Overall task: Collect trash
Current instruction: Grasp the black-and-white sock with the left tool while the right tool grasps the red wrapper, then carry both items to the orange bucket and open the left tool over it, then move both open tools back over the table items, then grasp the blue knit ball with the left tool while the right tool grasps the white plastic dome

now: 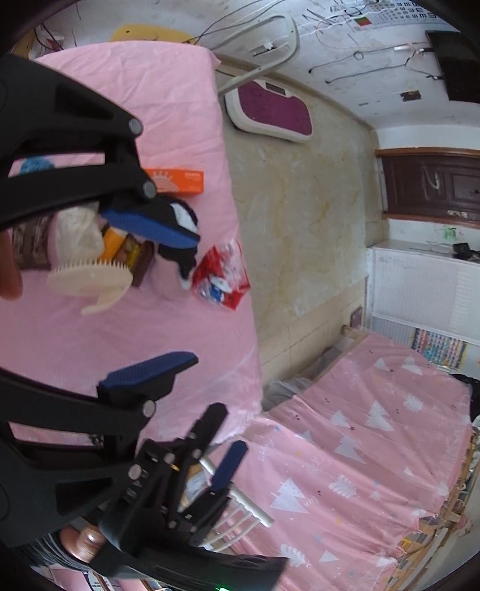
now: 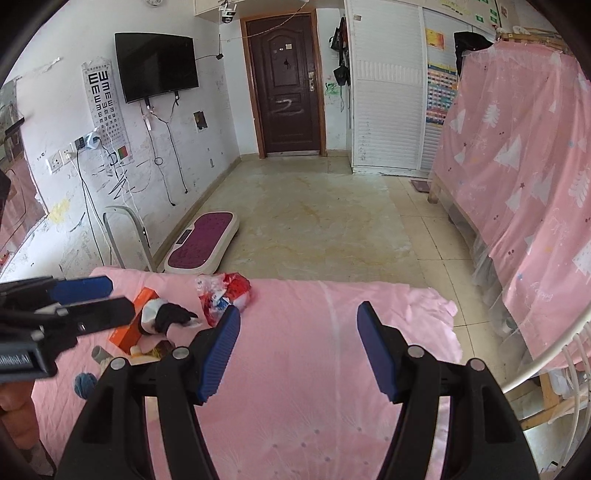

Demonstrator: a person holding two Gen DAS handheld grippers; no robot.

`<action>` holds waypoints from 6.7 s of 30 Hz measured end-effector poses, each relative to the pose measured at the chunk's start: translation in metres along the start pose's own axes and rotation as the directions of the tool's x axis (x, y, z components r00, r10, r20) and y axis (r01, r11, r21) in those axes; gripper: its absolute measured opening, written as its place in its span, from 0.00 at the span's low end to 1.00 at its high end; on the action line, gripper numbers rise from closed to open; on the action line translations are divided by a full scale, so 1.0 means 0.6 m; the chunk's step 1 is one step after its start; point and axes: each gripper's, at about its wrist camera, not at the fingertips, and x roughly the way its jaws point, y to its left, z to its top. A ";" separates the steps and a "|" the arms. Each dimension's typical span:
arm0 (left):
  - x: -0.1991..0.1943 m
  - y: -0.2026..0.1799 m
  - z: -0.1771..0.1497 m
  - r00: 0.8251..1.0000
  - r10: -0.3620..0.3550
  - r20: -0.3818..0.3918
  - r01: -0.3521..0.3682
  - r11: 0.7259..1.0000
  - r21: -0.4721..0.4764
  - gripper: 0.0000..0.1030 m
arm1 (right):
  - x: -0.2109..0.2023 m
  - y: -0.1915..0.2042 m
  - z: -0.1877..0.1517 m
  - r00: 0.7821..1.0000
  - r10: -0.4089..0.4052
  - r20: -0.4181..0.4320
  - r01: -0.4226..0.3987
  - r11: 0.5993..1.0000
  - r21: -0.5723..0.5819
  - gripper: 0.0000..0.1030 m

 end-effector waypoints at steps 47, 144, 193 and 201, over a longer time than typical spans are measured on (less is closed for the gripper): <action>0.134 0.035 -0.010 0.981 0.113 -0.161 -0.075 0.972 0.221 0.45 | 0.241 0.099 0.051 0.930 0.231 -0.285 -0.242 0.970 -0.001 0.22; 0.084 -0.506 -0.072 0.985 -0.101 -0.142 0.157 0.867 0.473 0.55 | -0.184 -0.489 -0.257 0.998 -0.056 -0.027 0.062 0.866 0.496 0.44; -0.140 0.012 -0.123 0.988 0.122 0.090 -0.124 0.992 0.016 0.64 | -0.033 0.087 -0.079 0.951 0.272 -0.145 -0.268 0.962 0.049 0.50; -0.127 0.071 -0.149 0.987 0.150 0.052 -0.146 0.987 -0.069 0.64 | -0.010 0.149 -0.080 0.932 0.306 -0.194 -0.310 0.951 0.010 0.51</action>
